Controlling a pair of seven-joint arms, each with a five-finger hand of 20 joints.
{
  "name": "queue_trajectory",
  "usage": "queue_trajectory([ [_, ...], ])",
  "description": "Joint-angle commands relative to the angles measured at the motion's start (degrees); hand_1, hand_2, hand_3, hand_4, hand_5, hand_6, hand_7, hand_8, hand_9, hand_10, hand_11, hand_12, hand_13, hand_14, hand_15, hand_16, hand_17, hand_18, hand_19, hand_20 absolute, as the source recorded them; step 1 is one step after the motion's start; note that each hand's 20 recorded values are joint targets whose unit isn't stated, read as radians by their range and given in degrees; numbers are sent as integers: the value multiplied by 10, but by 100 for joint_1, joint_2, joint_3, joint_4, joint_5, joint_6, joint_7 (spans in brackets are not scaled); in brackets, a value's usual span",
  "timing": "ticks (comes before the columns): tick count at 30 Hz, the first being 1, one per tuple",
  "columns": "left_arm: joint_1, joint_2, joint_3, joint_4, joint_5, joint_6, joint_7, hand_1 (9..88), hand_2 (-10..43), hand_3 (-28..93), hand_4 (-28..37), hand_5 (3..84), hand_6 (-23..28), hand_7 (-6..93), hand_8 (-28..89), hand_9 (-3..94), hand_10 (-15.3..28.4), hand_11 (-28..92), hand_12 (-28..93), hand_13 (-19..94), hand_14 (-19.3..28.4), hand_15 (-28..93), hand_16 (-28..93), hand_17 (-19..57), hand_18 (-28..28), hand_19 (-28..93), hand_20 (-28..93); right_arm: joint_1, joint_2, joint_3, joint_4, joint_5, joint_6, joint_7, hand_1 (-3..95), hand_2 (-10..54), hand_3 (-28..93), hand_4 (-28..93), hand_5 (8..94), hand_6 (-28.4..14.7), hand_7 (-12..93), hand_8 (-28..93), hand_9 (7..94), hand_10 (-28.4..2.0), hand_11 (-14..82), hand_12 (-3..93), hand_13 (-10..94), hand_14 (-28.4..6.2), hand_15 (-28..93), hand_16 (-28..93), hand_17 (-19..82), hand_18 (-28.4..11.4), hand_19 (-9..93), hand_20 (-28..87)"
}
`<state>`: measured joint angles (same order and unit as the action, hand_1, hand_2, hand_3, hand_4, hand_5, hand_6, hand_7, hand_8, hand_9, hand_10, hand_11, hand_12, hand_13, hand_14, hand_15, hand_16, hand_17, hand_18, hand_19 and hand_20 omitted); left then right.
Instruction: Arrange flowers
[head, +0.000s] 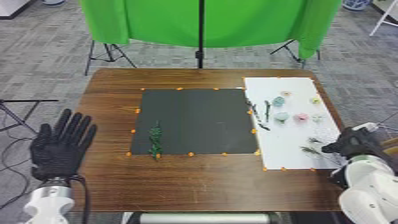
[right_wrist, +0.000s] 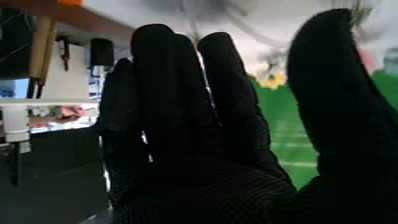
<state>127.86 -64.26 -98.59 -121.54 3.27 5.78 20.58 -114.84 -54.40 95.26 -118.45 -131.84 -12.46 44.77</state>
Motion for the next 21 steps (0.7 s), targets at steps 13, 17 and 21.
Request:
queue_trajectory([
  [13, -12, -39, 136, -3, -17, 75, 17, 259, 185, 754, -283, 430, 88, 85, -99, 380, 140, 148, 50, 280, 136, 217, -81, -56, 114, 297, 89, 325, 82, -535, -317, -271, 624, 183, 553, -95, 721, -283, 764, -19, 414, 59, 835, -117, 241, 454, 697, -130, 700, 285, 378, -251, 928, 358],
  [17, 18, -103, 154, -1, -15, 110, 4, 259, 185, 753, -283, 430, 88, 85, -99, 380, 140, 149, 50, 280, 136, 219, -80, -57, 115, 298, 89, 604, 102, -719, -645, -128, 645, 57, 516, -95, 786, -250, 770, -27, 417, 96, 841, -118, 267, 468, 706, -134, 738, 302, 404, -251, 932, 466],
  [21, -27, -121, 226, 29, -40, 96, -37, 259, 185, 754, -283, 430, 87, 86, -99, 381, 140, 149, 51, 280, 138, 220, -79, -59, 116, 301, 90, 1034, 91, -1081, -821, -80, 904, -27, 461, -95, 818, -141, 767, -36, 451, 133, 836, -126, 301, 478, 709, -135, 752, 311, 413, -253, 932, 505],
])
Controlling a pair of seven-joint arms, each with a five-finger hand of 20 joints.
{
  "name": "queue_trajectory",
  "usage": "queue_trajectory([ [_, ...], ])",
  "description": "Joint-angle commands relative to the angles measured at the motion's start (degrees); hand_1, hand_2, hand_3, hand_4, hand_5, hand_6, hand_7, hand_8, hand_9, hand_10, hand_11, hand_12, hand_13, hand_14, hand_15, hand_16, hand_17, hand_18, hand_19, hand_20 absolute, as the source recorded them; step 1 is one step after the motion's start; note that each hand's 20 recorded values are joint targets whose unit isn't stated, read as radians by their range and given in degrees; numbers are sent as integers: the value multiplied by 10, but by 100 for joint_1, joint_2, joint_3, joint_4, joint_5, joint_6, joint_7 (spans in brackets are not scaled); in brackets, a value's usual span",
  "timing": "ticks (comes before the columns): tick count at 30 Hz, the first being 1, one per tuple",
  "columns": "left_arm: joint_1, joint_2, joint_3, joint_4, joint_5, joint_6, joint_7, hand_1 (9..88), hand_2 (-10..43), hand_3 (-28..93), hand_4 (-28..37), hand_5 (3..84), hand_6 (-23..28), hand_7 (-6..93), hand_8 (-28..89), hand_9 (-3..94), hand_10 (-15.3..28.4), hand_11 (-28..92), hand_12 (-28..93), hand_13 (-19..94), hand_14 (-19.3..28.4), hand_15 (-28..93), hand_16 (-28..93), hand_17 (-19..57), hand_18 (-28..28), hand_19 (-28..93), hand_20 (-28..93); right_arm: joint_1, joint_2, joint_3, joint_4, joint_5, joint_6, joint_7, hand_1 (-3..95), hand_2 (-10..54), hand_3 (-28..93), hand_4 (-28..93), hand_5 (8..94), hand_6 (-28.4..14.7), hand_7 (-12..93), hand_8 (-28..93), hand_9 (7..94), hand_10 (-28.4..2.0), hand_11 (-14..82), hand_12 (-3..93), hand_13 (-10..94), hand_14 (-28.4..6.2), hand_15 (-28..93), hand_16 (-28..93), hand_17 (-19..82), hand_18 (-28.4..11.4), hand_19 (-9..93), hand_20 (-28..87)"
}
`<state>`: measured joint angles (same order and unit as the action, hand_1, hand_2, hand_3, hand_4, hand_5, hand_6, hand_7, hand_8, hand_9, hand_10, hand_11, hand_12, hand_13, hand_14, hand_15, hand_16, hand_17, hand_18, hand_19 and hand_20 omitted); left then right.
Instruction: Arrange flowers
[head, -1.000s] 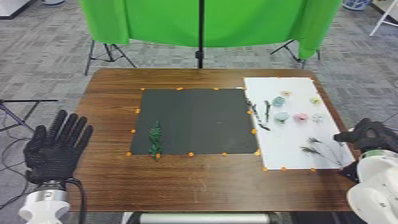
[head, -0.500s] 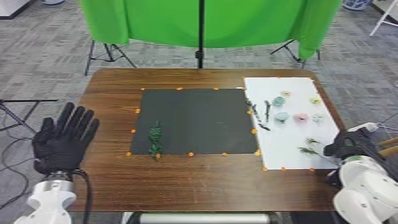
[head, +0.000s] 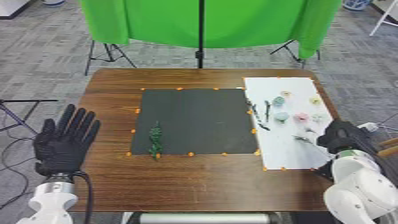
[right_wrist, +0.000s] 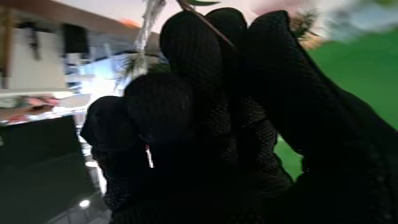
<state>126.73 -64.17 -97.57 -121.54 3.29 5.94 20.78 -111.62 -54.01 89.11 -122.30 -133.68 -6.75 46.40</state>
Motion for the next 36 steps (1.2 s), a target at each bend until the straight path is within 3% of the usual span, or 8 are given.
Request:
queue_trajectory([
  [1, 86, -135, 124, 26, -28, 83, -75, 259, 185, 753, -283, 429, 87, 86, -99, 381, 140, 149, 50, 280, 138, 220, -79, -59, 116, 301, 90, 877, 11, -602, -446, 126, 353, -197, 459, -95, 818, -137, 766, -36, 452, 135, 835, -127, 304, 478, 709, -135, 753, 312, 413, -253, 932, 508],
  [6, 40, -125, 126, 46, -35, 155, -59, 259, 185, 753, -283, 430, 87, 85, -99, 381, 139, 149, 50, 280, 137, 218, -78, -59, 117, 302, 90, 2087, -493, -1652, -11, 256, 503, -304, 455, -95, 820, -130, 764, -34, 458, 139, 829, -129, 321, 475, 710, -137, 759, 315, 418, -255, 932, 519],
  [11, -117, -85, 214, 103, -10, 154, -164, 259, 185, 752, -283, 431, 88, 86, -99, 381, 140, 150, 51, 281, 138, 218, -78, -60, 117, 303, 90, 2637, -1102, -2448, 349, 340, 392, -441, 456, -95, 817, -133, 762, -35, 461, 142, 824, -130, 333, 473, 710, -138, 761, 316, 419, -256, 932, 526],
  [15, -401, -2, 351, 230, -9, 124, -279, 259, 185, 752, -283, 431, 87, 86, -99, 381, 139, 149, 51, 281, 138, 218, -77, -60, 117, 303, 90, 2809, -1456, -3191, 699, -57, 771, -338, 457, -95, 816, -133, 759, -34, 463, 142, 821, -133, 341, 469, 710, -138, 762, 316, 420, -255, 932, 527],
  [21, -837, 33, 530, 407, 75, 146, -429, 259, 185, 753, -283, 431, 88, 85, -99, 381, 140, 148, 51, 280, 139, 217, -77, -61, 118, 304, 90, 2695, -2079, -3794, 1205, -390, 833, -400, 455, -95, 818, -132, 763, -32, 462, 141, 823, -133, 355, 455, 719, -141, 769, 311, 435, -266, 932, 548],
  [27, -1155, 151, 694, 525, 89, 152, -736, 259, 185, 753, -283, 431, 88, 85, -99, 381, 139, 147, 51, 281, 138, 217, -76, -60, 118, 302, 89, 2470, -2786, -3746, 1584, -466, 742, -219, 457, -95, 816, -139, 762, -32, 462, 146, 820, -135, 364, 451, 722, -143, 771, 311, 435, -269, 932, 558],
  [29, -1195, 190, 712, 520, 31, 266, -733, 259, 185, 753, -283, 431, 87, 86, -99, 381, 140, 148, 51, 281, 138, 217, -76, -59, 117, 301, 89, 2460, -2872, -3767, 1659, -495, 779, -162, 459, -95, 815, -141, 761, -33, 463, 145, 819, -136, 366, 448, 721, -143, 771, 311, 435, -269, 932, 561],
  [36, -1200, 179, 668, 546, 58, 250, -802, 259, 185, 753, -283, 433, 88, 87, -99, 383, 141, 151, 53, 284, 140, 221, -75, -60, 118, 303, 91, 2298, -3078, -3829, 1825, -461, 682, -50, 464, -95, 812, -147, 758, -32, 467, 145, 816, -138, 373, 445, 721, -146, 773, 311, 435, -271, 932, 568],
])
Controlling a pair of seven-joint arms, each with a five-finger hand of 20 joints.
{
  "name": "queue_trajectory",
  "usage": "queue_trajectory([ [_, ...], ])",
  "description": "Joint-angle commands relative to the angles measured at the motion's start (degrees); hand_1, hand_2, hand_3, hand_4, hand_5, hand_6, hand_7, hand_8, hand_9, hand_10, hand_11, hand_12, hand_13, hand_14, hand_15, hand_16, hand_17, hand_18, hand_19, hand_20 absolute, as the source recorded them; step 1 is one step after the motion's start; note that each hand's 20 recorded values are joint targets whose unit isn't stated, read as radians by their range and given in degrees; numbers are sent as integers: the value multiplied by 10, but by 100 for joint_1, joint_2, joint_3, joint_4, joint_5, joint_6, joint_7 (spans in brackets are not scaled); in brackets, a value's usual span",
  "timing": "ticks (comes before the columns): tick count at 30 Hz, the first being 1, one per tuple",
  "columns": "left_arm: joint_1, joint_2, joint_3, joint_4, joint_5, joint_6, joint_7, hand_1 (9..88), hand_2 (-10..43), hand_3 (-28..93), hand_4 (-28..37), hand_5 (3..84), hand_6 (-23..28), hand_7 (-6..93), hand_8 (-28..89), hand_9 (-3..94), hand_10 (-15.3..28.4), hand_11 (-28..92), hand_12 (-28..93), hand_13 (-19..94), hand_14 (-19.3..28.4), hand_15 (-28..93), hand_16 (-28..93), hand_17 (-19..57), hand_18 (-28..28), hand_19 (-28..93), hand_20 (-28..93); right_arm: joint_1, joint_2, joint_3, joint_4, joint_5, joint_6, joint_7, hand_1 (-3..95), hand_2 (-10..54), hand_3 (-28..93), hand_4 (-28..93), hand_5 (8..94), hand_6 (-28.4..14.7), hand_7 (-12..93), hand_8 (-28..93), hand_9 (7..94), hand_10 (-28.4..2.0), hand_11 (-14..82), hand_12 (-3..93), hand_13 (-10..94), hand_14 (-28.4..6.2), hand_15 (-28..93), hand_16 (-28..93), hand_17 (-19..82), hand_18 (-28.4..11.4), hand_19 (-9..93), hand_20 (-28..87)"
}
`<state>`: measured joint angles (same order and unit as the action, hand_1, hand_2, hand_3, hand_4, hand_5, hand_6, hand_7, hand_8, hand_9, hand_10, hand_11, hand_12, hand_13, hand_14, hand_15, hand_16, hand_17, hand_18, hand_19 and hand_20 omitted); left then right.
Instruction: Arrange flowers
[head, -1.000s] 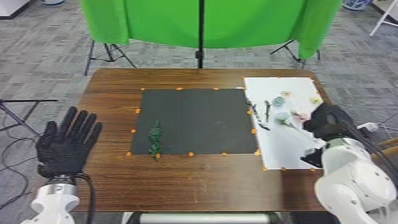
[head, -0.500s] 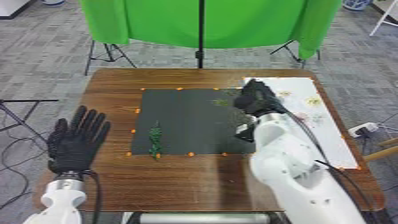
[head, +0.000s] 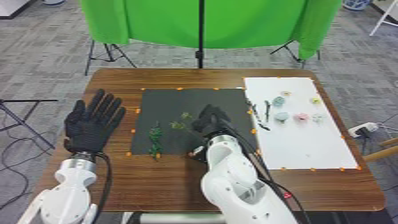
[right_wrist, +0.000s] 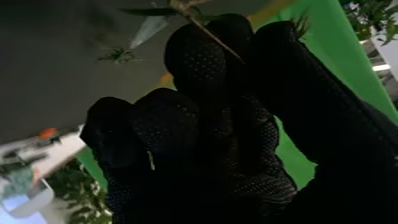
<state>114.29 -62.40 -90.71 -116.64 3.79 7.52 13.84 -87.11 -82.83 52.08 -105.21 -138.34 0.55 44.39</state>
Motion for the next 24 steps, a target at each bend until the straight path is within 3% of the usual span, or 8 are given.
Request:
queue_trajectory([
  [1, 41, 1, -16, 63, 12, 71, -111, 259, 185, 753, -283, 433, 89, 87, -99, 383, 141, 151, 53, 284, 140, 221, -76, -60, 118, 303, 91, -175, -233, -133, 121, 24, -41, 177, 466, -95, 810, -150, 755, -32, 469, 145, 815, -138, 375, 444, 721, -145, 773, 311, 435, -271, 932, 569],
  [8, 2, -45, 22, 97, -4, 62, -252, 259, 185, 753, -283, 434, 89, 87, -99, 384, 141, 152, 53, 285, 139, 219, -75, -60, 119, 305, 91, -273, -375, -210, 321, -278, 44, 115, 463, -95, 774, -181, 713, -39, 474, 126, 780, -157, 419, 395, 705, -154, 770, 310, 434, -273, 932, 578],
  [10, 15, -35, 3, 65, -42, 162, -212, 258, 185, 754, -283, 434, 89, 87, -99, 384, 141, 153, 53, 285, 139, 223, -74, -61, 118, 306, 92, -284, -369, -228, 406, -402, 149, 100, 447, -95, 785, -200, 658, -48, 505, 111, 723, -175, 446, 367, 670, -164, 771, 293, 430, -272, 932, 583],
  [15, 32, -39, -39, 62, -46, 191, -152, 259, 185, 754, -283, 435, 90, 88, -98, 384, 142, 156, 55, 284, 140, 228, -73, -61, 120, 309, 94, -322, -414, -204, 481, -482, 271, 80, 442, -95, 797, -223, 550, -62, 612, 48, 635, -203, 526, 346, 631, -174, 791, 274, 425, -271, 932, 599],
  [17, 0, -30, -3, 53, -102, 297, -153, 259, 185, 754, -283, 435, 91, 88, -98, 386, 142, 160, 57, 286, 142, 233, -72, -61, 120, 311, 95, -335, -422, -206, 460, -492, 267, 67, 434, -95, 810, -233, 540, -71, 605, 37, 620, -208, 542, 338, 625, -176, 796, 271, 425, -272, 932, 602],
  [19, 28, -50, 3, 42, -123, 293, -157, 259, 185, 755, -283, 440, 94, 90, -98, 387, 143, 163, 58, 287, 143, 239, -72, -62, 121, 314, 96, -354, -415, -205, 392, -463, 225, 28, 414, -95, 836, -246, 533, -87, 562, 22, 597, -218, 561, 323, 617, -177, 801, 269, 424, -272, 932, 606],
  [21, 49, -59, -3, 38, -153, 281, -151, 258, 185, 756, -283, 442, 94, 90, -98, 388, 144, 165, 58, 288, 143, 242, -73, -62, 121, 316, 97, -357, -371, -234, 322, -479, 277, -42, 385, -95, 864, -254, 524, -106, 552, -167, 574, -232, 591, 281, 611, -179, 806, 264, 423, -274, 932, 610],
  [24, 137, -108, -36, -7, -165, 298, -30, 259, 185, 756, -283, 442, 95, 91, -98, 389, 144, 165, 57, 289, 144, 245, -75, -63, 122, 319, 97, -355, -233, -246, 204, -489, 260, -302, 365, -95, 867, -272, 480, -123, 531, -228, 535, -246, 601, 274, 592, -184, 813, 263, 423, -275, 932, 617],
])
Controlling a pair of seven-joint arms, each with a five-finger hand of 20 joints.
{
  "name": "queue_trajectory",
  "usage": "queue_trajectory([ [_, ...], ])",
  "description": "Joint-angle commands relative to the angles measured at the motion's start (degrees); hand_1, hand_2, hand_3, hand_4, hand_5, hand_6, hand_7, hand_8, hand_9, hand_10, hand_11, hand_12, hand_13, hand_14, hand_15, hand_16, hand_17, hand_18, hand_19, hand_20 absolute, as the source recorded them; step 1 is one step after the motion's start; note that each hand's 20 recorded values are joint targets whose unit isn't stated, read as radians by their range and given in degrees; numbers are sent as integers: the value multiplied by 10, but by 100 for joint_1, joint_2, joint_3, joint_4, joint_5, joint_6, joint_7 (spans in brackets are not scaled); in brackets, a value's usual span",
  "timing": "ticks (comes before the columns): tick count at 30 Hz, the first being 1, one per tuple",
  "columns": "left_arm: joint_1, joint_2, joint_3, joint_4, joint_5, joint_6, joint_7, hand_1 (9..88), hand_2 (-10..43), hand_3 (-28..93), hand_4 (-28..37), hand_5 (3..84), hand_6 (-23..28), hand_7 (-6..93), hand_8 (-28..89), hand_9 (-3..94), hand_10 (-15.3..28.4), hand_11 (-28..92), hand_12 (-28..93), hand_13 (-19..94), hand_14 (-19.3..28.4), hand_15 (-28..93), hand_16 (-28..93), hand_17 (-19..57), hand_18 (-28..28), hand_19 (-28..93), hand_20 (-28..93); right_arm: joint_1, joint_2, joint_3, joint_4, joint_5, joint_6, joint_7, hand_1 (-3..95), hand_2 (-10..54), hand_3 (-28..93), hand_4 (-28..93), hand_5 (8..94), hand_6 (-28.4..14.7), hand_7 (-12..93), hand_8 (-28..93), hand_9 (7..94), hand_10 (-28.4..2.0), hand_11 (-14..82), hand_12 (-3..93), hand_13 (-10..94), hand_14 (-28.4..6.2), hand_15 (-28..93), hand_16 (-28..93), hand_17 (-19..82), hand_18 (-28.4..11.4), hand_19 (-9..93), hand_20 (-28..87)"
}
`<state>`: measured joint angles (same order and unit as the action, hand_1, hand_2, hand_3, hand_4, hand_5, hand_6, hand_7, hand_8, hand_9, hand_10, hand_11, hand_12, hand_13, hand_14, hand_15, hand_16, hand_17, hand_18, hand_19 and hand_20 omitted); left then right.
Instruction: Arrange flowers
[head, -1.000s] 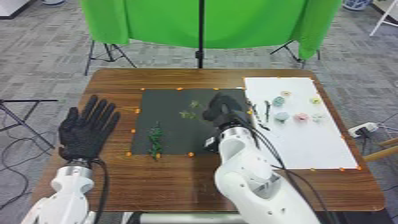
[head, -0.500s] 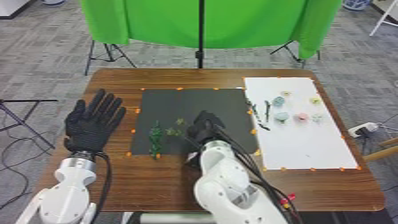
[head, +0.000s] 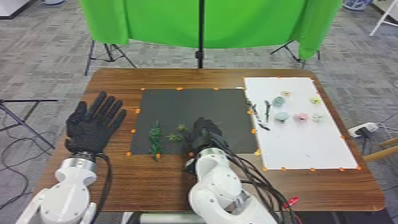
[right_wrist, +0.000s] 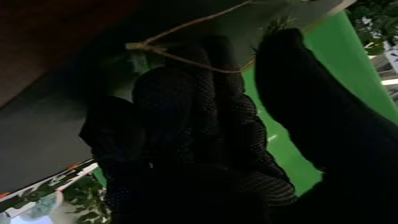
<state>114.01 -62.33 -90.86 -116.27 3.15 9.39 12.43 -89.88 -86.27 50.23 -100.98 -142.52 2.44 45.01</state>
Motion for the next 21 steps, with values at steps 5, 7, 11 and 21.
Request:
queue_trajectory([
  [5, 343, -163, -126, -117, -120, 95, 301, 258, 183, 760, -283, 417, 90, 95, -98, 379, 143, 167, 59, 288, 145, 251, -75, -65, 124, 328, 100, -106, 316, -4, -502, 94, 44, -434, 339, -95, 863, -282, 402, -150, 485, -211, 440, -272, 608, 250, 545, -200, 832, 236, 420, -277, 932, 628],
  [7, 460, -241, -193, -169, -157, 57, 390, 259, 183, 760, -283, 414, 90, 97, -99, 378, 142, 168, 60, 288, 146, 253, -76, -66, 125, 330, 100, -103, 583, -18, -712, 148, 2, -482, 334, -95, 860, -282, 398, -154, 447, -195, 417, -279, 593, 236, 537, -203, 838, 228, 420, -277, 932, 631],
  [11, 737, -239, -343, -284, -127, 13, 535, 259, 182, 761, -283, 413, 90, 98, -100, 376, 142, 169, 60, 288, 146, 254, -77, -66, 125, 332, 99, -184, 1001, 122, -1009, 252, -55, -431, 315, -95, 853, -277, 429, -147, 407, -174, 421, -283, 571, 225, 534, -209, 836, 222, 419, -275, 932, 633],
  [21, 1056, -340, -467, -369, -192, 59, 556, 260, 183, 759, -283, 418, 91, 99, -100, 379, 141, 173, 62, 289, 146, 255, -78, -66, 126, 333, 98, -566, 1369, 443, -1311, 654, -812, -290, 353, -90, 802, -214, 717, -77, 261, -129, 729, -213, 271, 183, 689, -163, 678, 233, 431, -268, 932, 562],
])
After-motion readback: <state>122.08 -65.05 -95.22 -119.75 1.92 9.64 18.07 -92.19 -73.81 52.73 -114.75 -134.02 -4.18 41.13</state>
